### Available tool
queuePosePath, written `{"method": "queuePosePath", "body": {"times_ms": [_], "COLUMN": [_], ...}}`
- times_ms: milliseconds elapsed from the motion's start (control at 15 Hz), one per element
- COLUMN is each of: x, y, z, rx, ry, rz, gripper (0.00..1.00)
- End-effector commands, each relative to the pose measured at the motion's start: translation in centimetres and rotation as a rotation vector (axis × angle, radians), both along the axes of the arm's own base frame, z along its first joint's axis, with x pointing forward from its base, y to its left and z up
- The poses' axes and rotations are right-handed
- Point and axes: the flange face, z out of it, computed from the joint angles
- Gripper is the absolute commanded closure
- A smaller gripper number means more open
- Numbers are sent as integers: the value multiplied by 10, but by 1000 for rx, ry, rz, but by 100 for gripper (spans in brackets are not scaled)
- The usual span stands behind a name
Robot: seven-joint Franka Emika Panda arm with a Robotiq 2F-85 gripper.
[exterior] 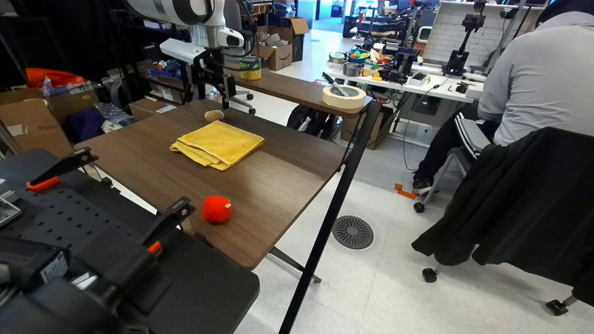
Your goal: Move the potato to the left then use the towel to wipe the table.
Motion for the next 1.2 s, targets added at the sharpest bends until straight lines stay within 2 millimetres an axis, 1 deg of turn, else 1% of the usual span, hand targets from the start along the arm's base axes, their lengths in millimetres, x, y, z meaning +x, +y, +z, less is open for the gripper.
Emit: {"method": "queuePosePath", "body": {"times_ms": [0,133,200,267,333,400,467,533,667,867,1000,1133], "x": [-18,-41,-51,-61,-76,-84,-91,-68,-78,-81,-86,-91], "y": [-29,-49,-64,-77,-87,-94,-97,-89,-95,-96,-99,-109], "z": [-33,-61,-73,-79,-86,-92,-98,-92,-95,-94,-80,-65], "rx": [19,25,2,4,14,19,35,11,22,23,12,-2], "ry": [-4,-21,-60,-86,-114,-156,-183,-153,-191,-188,-198,-205], "rz": [-18,-54,-87,-114,-127,-144,-145,-136,-147,-148,-146,-158], "gripper": [0,0,0,0,0,0,0,0,0,0,0,0]}}
